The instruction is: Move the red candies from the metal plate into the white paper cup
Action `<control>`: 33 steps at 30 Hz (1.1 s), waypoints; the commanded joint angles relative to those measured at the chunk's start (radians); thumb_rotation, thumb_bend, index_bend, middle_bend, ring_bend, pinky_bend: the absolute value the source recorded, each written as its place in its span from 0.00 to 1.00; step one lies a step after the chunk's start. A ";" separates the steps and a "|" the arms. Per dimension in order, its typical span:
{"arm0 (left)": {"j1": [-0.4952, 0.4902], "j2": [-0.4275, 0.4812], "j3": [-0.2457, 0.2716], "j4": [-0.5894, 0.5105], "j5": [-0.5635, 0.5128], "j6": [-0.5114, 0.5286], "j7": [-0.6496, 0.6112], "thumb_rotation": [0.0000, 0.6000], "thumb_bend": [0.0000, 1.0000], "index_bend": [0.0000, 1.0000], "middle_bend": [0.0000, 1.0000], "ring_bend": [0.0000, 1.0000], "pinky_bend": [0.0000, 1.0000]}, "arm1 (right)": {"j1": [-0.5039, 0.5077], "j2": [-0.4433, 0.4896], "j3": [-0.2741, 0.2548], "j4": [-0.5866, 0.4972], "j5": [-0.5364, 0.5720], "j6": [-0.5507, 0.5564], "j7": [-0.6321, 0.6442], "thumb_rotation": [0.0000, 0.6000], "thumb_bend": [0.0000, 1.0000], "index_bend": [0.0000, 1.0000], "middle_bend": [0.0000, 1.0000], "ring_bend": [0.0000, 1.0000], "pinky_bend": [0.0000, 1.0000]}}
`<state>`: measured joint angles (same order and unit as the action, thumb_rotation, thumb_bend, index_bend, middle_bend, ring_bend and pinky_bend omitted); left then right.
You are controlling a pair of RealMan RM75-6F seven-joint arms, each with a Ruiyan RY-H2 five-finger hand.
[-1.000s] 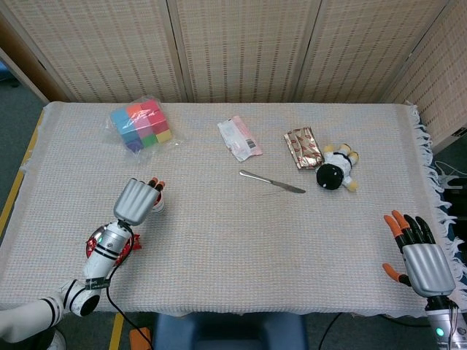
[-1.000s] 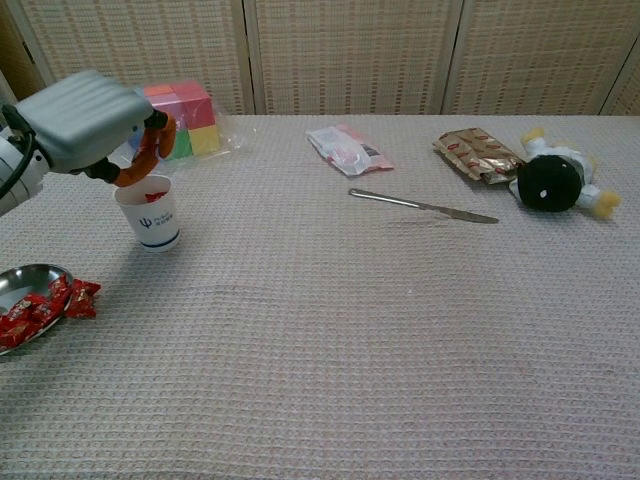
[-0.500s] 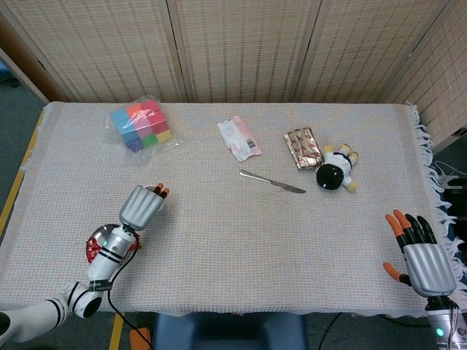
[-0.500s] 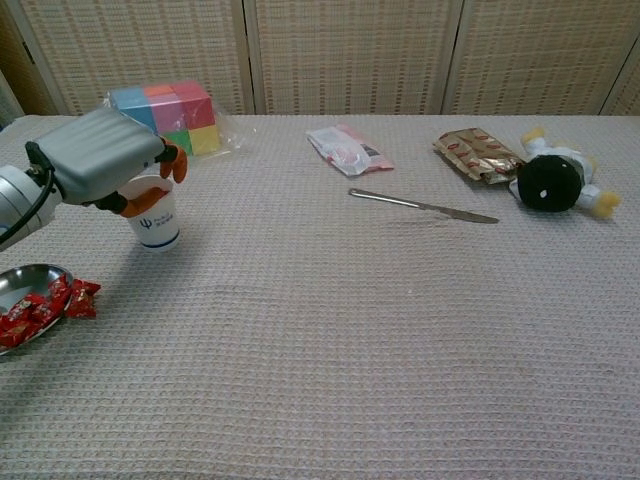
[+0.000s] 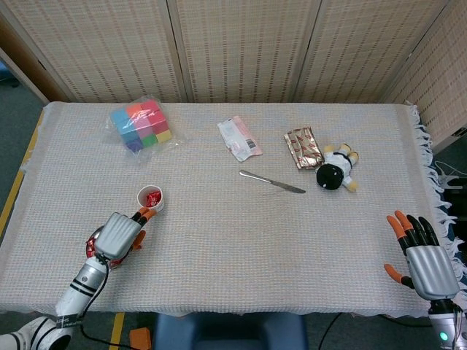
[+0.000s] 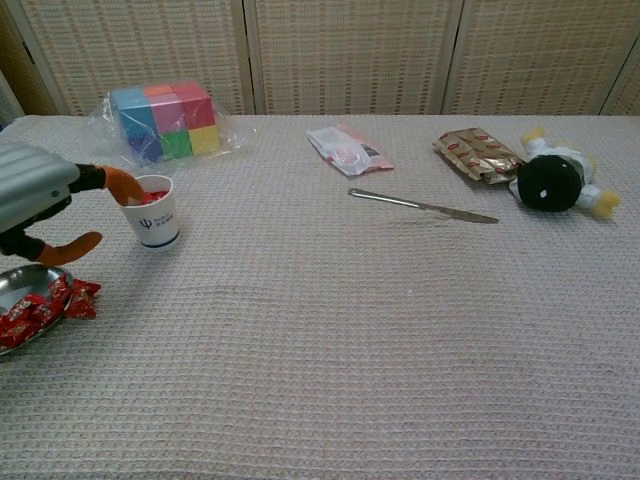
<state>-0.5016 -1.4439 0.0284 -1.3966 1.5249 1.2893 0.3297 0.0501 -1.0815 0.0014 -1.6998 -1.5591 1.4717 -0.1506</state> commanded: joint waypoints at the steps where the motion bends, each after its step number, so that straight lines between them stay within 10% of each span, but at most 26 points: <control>1: 0.050 0.007 0.056 0.011 0.023 0.010 -0.013 1.00 0.46 0.22 0.28 0.89 1.00 | -0.001 0.000 -0.006 -0.002 -0.012 0.002 -0.001 1.00 0.12 0.00 0.00 0.00 0.00; 23: 0.075 -0.153 0.035 0.232 -0.004 -0.081 0.114 1.00 0.46 0.22 0.26 0.90 1.00 | -0.002 0.006 -0.012 -0.005 -0.025 -0.001 -0.001 1.00 0.12 0.00 0.00 0.00 0.00; 33: 0.078 -0.163 0.024 0.249 -0.009 -0.095 0.122 1.00 0.46 0.33 0.43 0.90 1.00 | 0.000 0.005 -0.010 -0.006 -0.021 -0.007 -0.004 1.00 0.12 0.00 0.00 0.00 0.00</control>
<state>-0.4238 -1.6060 0.0525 -1.1491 1.5134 1.1926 0.4532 0.0500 -1.0762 -0.0090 -1.7056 -1.5802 1.4654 -0.1542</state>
